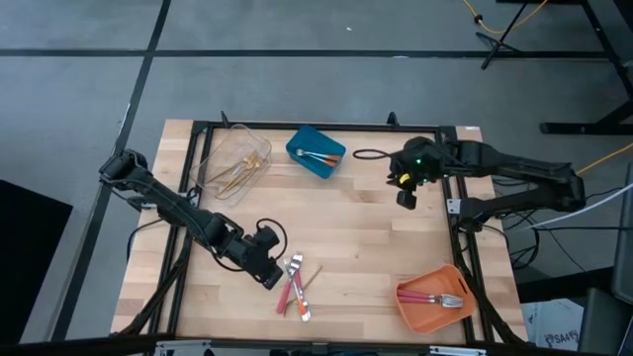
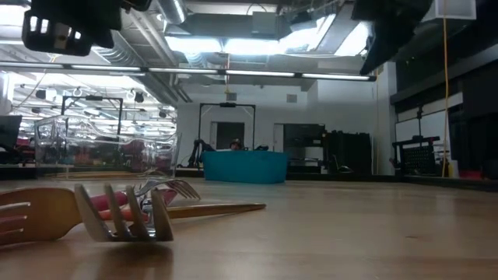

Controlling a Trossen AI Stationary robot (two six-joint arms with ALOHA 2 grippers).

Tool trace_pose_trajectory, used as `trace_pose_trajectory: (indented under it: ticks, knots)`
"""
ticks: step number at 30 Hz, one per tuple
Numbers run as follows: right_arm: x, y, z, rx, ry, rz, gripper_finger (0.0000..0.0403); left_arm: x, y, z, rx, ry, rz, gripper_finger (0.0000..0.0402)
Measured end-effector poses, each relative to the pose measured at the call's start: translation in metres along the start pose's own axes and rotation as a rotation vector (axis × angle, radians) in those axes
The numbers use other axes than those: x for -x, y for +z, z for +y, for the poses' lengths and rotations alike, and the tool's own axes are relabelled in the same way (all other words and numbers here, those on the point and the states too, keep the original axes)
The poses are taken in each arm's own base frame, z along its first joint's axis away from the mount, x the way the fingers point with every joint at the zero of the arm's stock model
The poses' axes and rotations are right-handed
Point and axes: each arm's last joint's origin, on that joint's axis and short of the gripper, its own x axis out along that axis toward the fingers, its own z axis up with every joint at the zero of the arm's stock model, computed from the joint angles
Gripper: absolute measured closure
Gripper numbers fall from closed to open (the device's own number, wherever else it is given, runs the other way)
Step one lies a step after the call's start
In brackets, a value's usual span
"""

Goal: Sort silverware by color (type)
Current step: Put the pink fork into the orange bin

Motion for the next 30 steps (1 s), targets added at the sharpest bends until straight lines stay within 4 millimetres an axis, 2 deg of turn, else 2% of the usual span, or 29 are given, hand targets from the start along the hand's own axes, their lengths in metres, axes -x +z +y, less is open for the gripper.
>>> trace_pose_trajectory:
  ticks: [4, 9, 20, 30]
  knots:
    - [-0.014, -0.004, 0.001, -0.005, 0.024, -0.018, 0.0343, -0.005, 0.000, 0.000, 0.016, 0.008, -0.004, 0.0331]
    - [-0.024, -0.007, 0.001, -0.002, 0.025, -0.039, 0.0343, -0.024, -0.005, 0.001, 0.049, 0.044, 0.052, 0.0331]
    - [-0.025, -0.005, 0.001, 0.003, 0.024, -0.077, 0.0343, -0.075, -0.007, 0.008, 0.066, 0.101, 0.113, 0.0331]
    - [-0.025, -0.005, 0.001, 0.003, 0.024, -0.078, 0.0343, -0.099, -0.012, 0.018, 0.051, 0.167, 0.121, 0.0330]
